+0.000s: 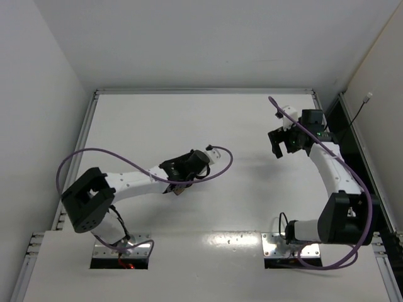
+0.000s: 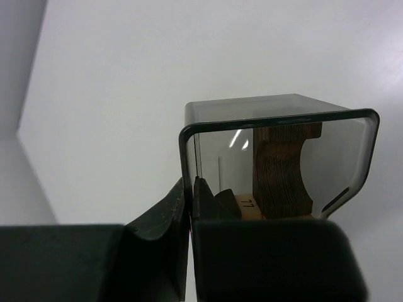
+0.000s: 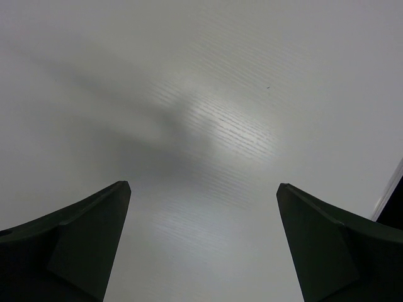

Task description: Build the wood block tower

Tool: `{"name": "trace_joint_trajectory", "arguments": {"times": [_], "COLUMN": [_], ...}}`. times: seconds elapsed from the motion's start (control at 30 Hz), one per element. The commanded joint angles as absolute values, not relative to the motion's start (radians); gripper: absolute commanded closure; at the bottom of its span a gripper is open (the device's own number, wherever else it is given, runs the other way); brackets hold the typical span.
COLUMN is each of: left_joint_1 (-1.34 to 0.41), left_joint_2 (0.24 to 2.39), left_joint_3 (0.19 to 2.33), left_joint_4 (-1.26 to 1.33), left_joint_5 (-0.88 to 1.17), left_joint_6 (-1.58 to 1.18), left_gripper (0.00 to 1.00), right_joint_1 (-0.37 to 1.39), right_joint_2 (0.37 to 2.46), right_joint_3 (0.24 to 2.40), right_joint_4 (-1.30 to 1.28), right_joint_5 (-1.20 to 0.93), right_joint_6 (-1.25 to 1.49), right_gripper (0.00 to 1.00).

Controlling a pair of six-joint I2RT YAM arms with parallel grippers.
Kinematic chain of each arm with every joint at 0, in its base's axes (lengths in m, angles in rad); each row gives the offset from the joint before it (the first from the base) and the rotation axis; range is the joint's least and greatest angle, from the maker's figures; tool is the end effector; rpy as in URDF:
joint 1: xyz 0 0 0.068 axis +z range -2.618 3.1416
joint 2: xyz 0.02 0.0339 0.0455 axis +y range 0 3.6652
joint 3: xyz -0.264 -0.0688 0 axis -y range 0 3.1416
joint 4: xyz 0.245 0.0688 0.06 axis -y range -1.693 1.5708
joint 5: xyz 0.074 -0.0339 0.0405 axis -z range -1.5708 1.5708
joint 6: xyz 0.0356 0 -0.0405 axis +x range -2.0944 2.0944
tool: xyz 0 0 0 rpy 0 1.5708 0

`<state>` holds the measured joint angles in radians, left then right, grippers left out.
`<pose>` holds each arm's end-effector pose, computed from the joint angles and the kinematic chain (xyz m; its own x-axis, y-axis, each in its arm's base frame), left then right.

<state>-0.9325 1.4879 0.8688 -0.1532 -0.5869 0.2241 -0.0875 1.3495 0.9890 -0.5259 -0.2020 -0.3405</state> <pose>0.1986 -0.2346 0.2110 -0.3093 0.7274 -0.6125 0.5140 0.6698 0.5359 0.2808 -0.0175 0.2564 -0.7139 -0.2658 -0.6478 -0.2962 0.9529 -0.0646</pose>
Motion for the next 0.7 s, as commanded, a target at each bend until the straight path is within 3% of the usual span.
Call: {"name": "trace_joint_trajectory", "arguments": {"times": [0.0,0.13,0.33,0.5,0.67], "left_joint_1": [-0.902,-0.859,-0.85,-0.859,-0.881], "left_joint_2": [1.561,1.732,1.917,2.055,2.215], "left_joint_3": [0.928,1.024,1.048,1.019,0.966], "left_joint_4": [-0.006,0.063,0.463,1.04,1.757], "left_joint_5": [-0.849,-1.035,-1.29,-1.407,-1.37], "left_joint_6": [0.293,0.308,0.546,0.894,1.571], "left_gripper": [1.0,1.0,1.0,1.0,1.0], "right_joint_1": [-0.089,-0.089,-0.089,-0.089,-0.089], "right_joint_2": [1.312,1.292,1.264,1.264,1.255], "right_joint_3": [0.974,0.947,0.927,0.917,0.907], "right_joint_4": [-0.512,-0.503,-0.503,-0.503,-0.494], "right_joint_5": [-0.235,-0.235,-0.225,-0.225,-0.216], "right_joint_6": [-0.33,-0.33,-0.33,-0.33,-0.33], "right_gripper": [0.0,0.0,0.0,0.0,0.0]}}
